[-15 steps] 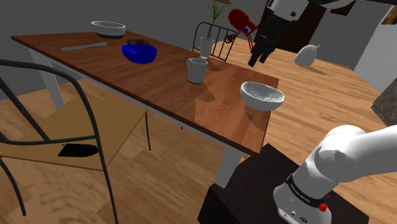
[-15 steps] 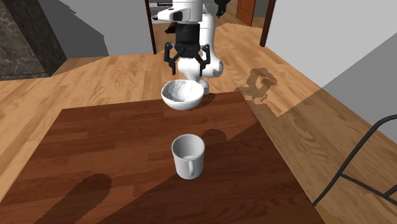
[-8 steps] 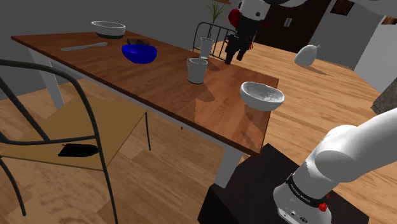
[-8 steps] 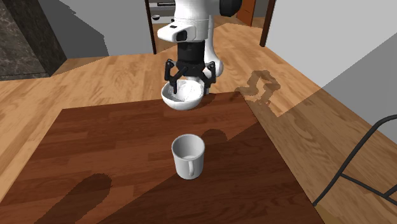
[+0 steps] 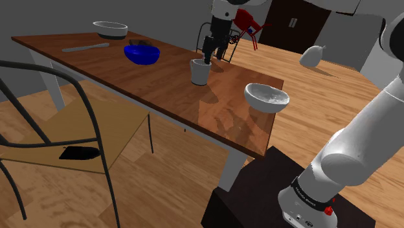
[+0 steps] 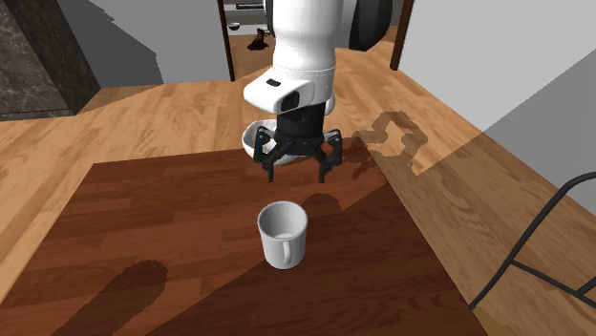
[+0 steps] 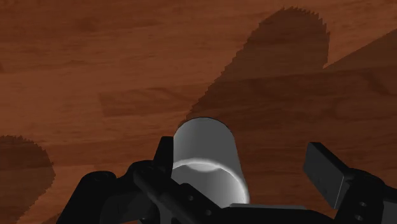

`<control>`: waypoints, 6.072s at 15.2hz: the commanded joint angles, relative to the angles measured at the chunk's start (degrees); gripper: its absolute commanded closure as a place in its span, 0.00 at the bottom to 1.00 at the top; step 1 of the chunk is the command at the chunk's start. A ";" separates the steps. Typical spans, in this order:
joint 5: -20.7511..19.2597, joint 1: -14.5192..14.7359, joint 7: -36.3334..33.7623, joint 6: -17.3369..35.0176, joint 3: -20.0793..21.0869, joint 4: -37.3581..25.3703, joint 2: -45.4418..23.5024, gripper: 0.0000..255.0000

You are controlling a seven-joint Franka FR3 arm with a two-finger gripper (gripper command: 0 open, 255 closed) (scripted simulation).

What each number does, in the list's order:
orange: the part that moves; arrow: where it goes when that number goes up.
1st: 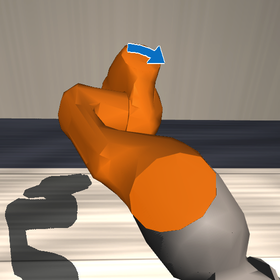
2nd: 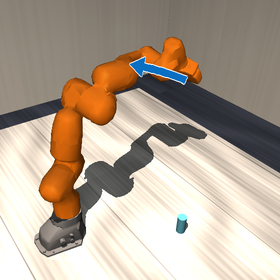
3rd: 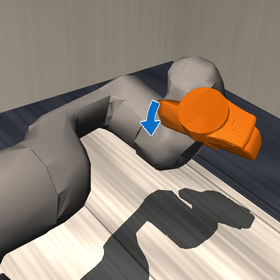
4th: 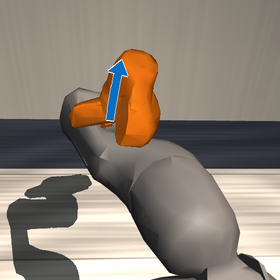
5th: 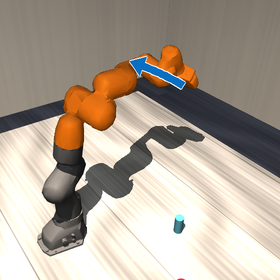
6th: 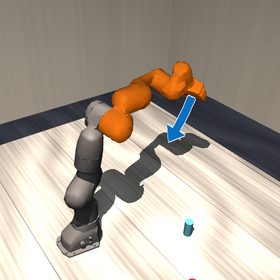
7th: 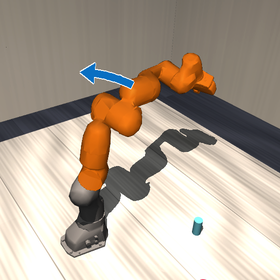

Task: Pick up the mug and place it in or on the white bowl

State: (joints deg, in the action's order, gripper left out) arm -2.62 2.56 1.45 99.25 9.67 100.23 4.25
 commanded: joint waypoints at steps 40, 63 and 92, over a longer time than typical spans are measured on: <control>-3.37 1.90 -1.08 -5.92 1.56 -17.95 -15.09 1.00; -2.47 1.21 0.76 -19.73 1.55 -26.91 -10.05 1.00; 1.82 -0.43 9.28 -15.83 -5.17 23.06 36.80 1.00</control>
State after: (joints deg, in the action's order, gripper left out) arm -0.81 2.12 10.77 82.64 4.49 122.40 40.92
